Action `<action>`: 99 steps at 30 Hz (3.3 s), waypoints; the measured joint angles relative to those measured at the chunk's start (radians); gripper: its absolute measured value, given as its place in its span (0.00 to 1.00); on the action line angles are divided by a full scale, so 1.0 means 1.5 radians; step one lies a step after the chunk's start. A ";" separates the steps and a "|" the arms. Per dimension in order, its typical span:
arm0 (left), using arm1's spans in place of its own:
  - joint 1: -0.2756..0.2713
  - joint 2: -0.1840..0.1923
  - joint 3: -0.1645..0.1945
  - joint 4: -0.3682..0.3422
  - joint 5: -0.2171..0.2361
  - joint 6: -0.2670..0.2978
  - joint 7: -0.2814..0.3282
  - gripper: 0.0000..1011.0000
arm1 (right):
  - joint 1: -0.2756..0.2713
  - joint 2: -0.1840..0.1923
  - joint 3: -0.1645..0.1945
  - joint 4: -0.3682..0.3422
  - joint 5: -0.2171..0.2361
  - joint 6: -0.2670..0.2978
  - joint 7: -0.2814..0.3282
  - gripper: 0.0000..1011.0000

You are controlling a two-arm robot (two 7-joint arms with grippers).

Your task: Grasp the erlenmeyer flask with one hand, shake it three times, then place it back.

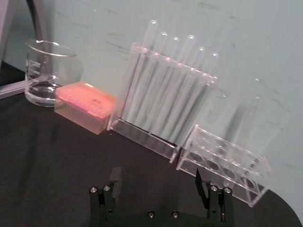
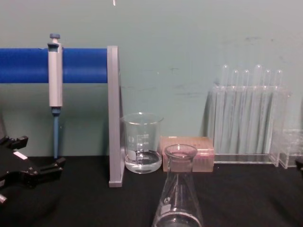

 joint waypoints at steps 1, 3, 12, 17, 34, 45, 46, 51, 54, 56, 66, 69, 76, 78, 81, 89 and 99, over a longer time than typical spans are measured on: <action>0.000 0.000 0.000 0.000 0.000 0.000 0.000 0.99 | -0.004 0.001 0.004 -0.003 0.003 0.001 0.000 0.99; 0.000 0.000 0.000 0.000 0.000 0.000 0.000 0.99 | -0.012 0.001 0.010 -0.008 0.007 0.003 0.001 0.99; 0.000 0.000 0.000 0.000 0.000 0.000 0.000 0.99 | -0.053 0.004 0.039 -0.044 0.037 0.007 0.027 0.99; 0.000 0.000 0.000 0.000 0.000 0.000 0.000 0.99 | -0.092 0.013 0.060 -0.077 0.058 0.007 0.048 0.99; 0.000 0.000 0.000 0.000 0.000 0.000 0.000 0.99 | -0.198 0.054 0.098 -0.170 0.086 -0.019 0.122 0.99; 0.000 0.000 0.000 0.000 0.000 0.000 0.000 0.99 | -0.222 0.060 0.099 -0.199 0.088 -0.028 0.179 0.99; 0.000 0.000 0.000 0.000 0.000 0.000 0.000 0.99 | -0.221 0.058 0.097 -0.200 0.089 -0.028 0.188 0.99; 0.000 0.000 0.000 0.000 0.000 0.000 0.000 0.99 | -0.216 0.051 0.092 -0.197 0.091 -0.029 0.213 0.99; 0.000 0.000 0.000 0.000 0.000 0.000 0.000 0.99 | -0.206 0.041 0.088 -0.188 0.094 -0.030 0.234 0.99; 0.000 0.000 0.000 0.000 0.000 0.000 0.000 0.99 | -0.201 0.036 0.085 -0.183 0.096 -0.030 0.244 0.99; 0.000 0.000 0.000 0.000 0.000 0.000 0.000 0.99 | -0.158 0.002 0.064 -0.144 0.104 -0.031 0.309 0.99; 0.000 0.000 0.000 0.000 0.000 0.000 0.000 0.99 | -0.144 -0.008 0.059 -0.131 0.105 -0.029 0.325 0.99; 0.000 0.000 0.000 0.000 0.000 0.000 0.000 0.99 | -0.114 -0.031 0.048 -0.100 0.101 -0.026 0.357 0.99; 0.000 0.000 0.000 0.000 0.000 0.000 0.000 0.99 | -0.103 -0.040 0.044 -0.089 0.098 -0.026 0.366 0.99; 0.000 0.000 0.000 0.000 0.000 0.000 0.000 0.99 | -0.089 -0.050 0.038 -0.076 0.093 -0.026 0.377 0.99; 0.000 0.000 0.000 0.000 0.000 0.000 0.000 0.99 | -0.053 -0.074 0.024 -0.041 0.081 -0.026 0.391 0.99; 0.000 0.000 0.000 0.000 0.000 0.000 0.000 0.99 | -0.004 -0.108 0.002 0.008 0.074 -0.015 0.403 0.99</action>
